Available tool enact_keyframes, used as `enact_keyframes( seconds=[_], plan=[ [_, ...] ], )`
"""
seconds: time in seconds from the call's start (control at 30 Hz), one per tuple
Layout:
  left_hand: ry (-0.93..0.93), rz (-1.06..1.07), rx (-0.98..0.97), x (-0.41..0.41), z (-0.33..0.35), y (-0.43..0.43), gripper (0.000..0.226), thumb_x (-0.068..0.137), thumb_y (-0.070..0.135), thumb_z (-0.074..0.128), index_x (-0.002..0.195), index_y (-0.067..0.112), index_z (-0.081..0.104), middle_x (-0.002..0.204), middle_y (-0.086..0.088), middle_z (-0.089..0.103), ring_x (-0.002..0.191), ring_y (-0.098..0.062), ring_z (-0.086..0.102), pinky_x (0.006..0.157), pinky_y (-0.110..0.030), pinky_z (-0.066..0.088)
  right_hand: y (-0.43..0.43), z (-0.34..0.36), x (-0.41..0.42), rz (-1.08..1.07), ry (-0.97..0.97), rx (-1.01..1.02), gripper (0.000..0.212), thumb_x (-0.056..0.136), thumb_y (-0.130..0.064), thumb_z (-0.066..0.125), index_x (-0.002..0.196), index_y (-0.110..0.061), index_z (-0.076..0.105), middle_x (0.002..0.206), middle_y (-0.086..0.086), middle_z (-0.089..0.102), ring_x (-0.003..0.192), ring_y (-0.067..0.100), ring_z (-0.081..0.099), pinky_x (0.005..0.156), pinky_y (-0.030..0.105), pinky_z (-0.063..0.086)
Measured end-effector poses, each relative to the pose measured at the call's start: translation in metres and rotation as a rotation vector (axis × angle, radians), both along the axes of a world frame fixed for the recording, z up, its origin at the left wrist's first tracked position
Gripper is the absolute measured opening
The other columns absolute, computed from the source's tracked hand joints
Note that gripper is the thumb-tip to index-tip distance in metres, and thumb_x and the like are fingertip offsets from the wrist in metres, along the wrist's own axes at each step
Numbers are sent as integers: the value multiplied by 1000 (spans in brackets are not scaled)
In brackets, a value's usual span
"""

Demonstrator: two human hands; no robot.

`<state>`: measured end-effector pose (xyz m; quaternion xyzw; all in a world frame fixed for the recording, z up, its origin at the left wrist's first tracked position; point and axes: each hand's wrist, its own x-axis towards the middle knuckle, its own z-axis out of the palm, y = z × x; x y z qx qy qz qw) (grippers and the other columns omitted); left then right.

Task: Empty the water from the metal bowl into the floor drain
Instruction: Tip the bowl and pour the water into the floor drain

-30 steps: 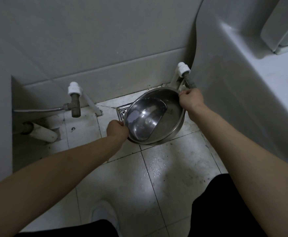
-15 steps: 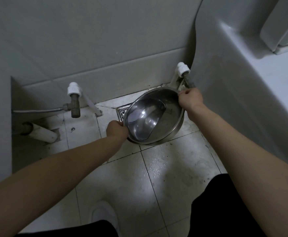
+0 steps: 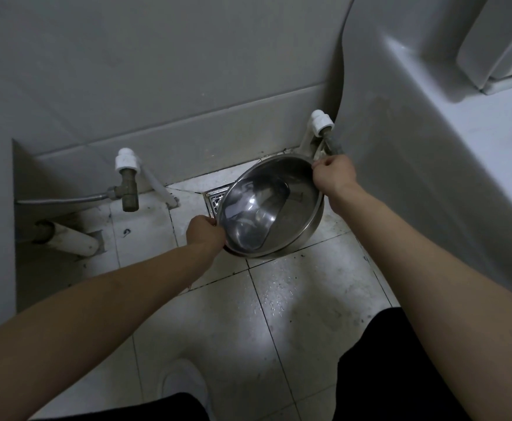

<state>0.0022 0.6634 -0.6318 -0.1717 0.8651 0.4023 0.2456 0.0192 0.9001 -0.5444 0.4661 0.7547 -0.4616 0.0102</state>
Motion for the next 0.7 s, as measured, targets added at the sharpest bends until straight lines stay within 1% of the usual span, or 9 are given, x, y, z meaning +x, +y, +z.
enact_keyframes(
  seconds=[0.07,0.17,0.27,0.33,0.4,0.47,0.53,0.63,0.7],
  plan=[
    [3,4,4,0,-1,0,22,90,7,62,69,9,59,74,-12,62,71,-25,61,74,-38,57,0,-1,0,-1,1,-1,30,104,-21,49,120,-1,65,124,16,65,117,32,62,104,41,51],
    [13,10,10,0,-1,1,29,91,12,64,65,16,54,70,-6,58,65,-17,56,73,-35,55,0,-1,0,-6,3,2,29,103,-21,50,117,-1,66,117,15,66,112,31,64,93,35,52],
    [11,-16,-4,0,-3,0,30,90,9,64,61,9,55,63,-9,56,61,-21,56,62,-31,50,0,-1,0,-1,12,4,30,103,-22,50,114,0,67,120,18,66,112,33,63,101,41,53],
    [2,-26,-4,0,-2,0,21,89,9,64,69,1,65,65,-13,58,62,-23,57,58,-29,48,0,-1,0,3,17,9,31,102,-22,50,112,1,68,119,19,66,111,34,63,103,43,52],
    [-2,-31,-2,0,-2,0,19,90,12,64,78,-2,69,70,-15,61,62,-23,58,58,-28,48,1,-1,0,6,22,14,30,102,-20,51,111,3,68,118,19,66,105,31,62,98,37,51],
    [2,-34,-4,0,-2,0,17,90,12,63,78,1,68,71,-14,62,62,-22,58,58,-27,49,1,-2,0,10,21,22,30,102,-19,51,111,3,69,114,18,67,98,27,60,89,32,47],
    [6,-41,-6,0,-2,0,18,91,11,62,76,1,67,70,-15,61,64,-23,58,58,-29,48,1,-2,0,11,16,26,30,102,-19,51,110,2,70,111,17,67,98,28,61,85,30,45],
    [10,-41,-8,0,-3,0,25,91,12,62,69,3,62,64,-13,57,61,-22,56,56,-27,46,0,-1,0,6,17,19,29,102,-19,50,109,1,70,116,18,67,106,31,63,91,33,48],
    [4,-40,-10,0,-2,1,21,91,12,62,76,-2,67,68,-14,58,64,-23,57,59,-29,48,0,0,0,5,21,16,29,102,-19,50,112,1,69,119,19,67,113,33,63,98,36,49]
  ],
)
